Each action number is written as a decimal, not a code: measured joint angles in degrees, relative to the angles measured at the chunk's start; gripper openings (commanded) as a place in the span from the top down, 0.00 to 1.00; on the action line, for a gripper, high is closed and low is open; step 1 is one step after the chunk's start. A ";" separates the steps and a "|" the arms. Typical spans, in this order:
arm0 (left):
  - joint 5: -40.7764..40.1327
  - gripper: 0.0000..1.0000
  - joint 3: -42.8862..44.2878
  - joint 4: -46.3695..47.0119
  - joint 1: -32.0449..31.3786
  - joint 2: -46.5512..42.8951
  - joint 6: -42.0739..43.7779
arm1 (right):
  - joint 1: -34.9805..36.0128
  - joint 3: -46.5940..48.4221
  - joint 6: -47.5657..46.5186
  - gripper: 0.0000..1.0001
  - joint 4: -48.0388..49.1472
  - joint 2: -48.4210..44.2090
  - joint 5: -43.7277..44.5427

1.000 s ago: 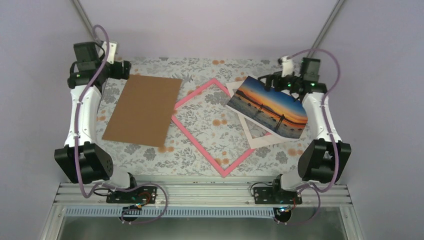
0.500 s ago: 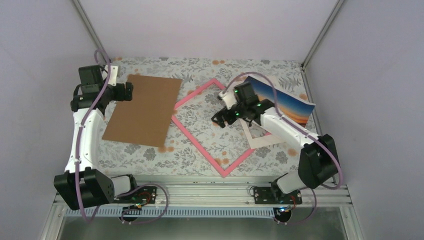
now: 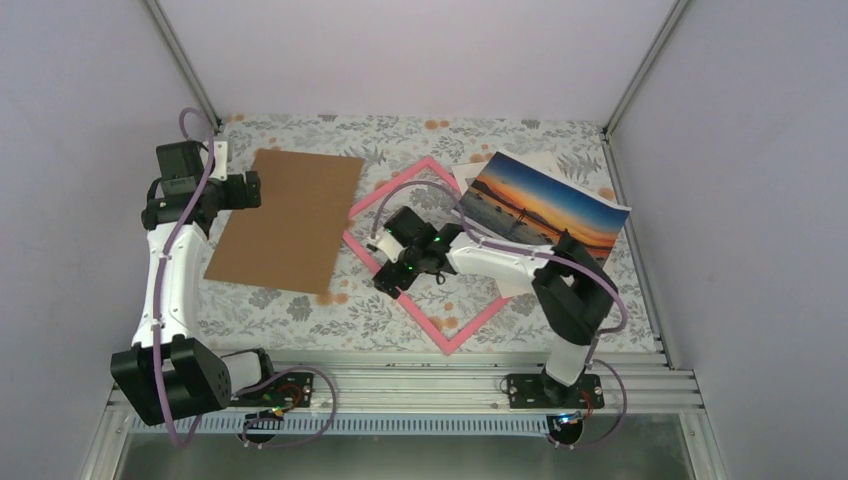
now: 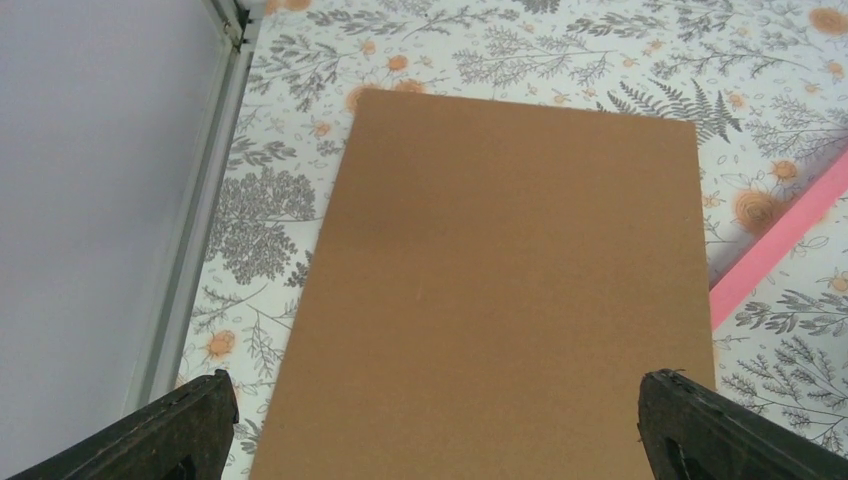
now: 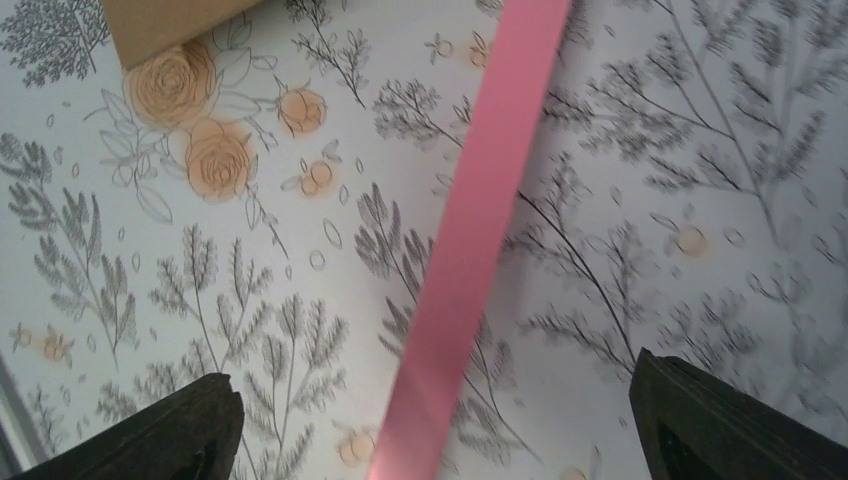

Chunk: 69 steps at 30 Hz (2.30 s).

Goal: Put the photo into the frame

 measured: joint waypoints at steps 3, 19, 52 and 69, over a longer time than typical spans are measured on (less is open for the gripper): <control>-0.57 0.00 -0.96 0.44 0.07 0.00 -0.59 | 1.97 2.67 1.01 0.06 0.79 3.87 1.79; -6.08 0.00 -5.70 3.56 -3.23 1.90 -3.23 | 4.50 10.10 5.55 0.28 3.67 16.24 14.53; -19.56 0.00 -4.39 13.70 -35.08 28.15 -11.82 | -3.15 11.82 10.12 0.83 6.60 18.56 13.88; -25.92 0.00 -3.08 17.09 -34.69 37.48 -15.89 | -3.80 11.93 10.47 0.97 6.64 18.60 13.42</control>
